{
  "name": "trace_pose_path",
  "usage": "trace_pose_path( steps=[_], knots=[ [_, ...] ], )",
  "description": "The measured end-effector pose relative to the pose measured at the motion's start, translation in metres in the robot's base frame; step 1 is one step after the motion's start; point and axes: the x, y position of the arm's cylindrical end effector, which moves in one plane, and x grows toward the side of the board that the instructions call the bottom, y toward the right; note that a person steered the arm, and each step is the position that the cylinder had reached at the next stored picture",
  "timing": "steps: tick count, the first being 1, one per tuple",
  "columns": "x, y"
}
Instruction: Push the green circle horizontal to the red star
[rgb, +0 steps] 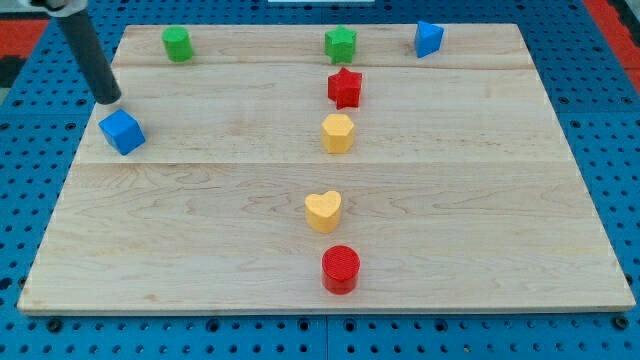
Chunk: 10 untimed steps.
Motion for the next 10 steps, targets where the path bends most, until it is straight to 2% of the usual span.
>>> trace_pose_path(
  steps=[1,2,3,4,5,7,8,9,10],
  knots=[
    [0.057,0.049],
    [0.023,0.059],
    [-0.043,0.140],
    [-0.130,0.150],
    [-0.153,0.134],
    [-0.116,0.042],
    [-0.154,0.033],
    [-0.110,0.027],
    [-0.063,0.073]
  ],
)
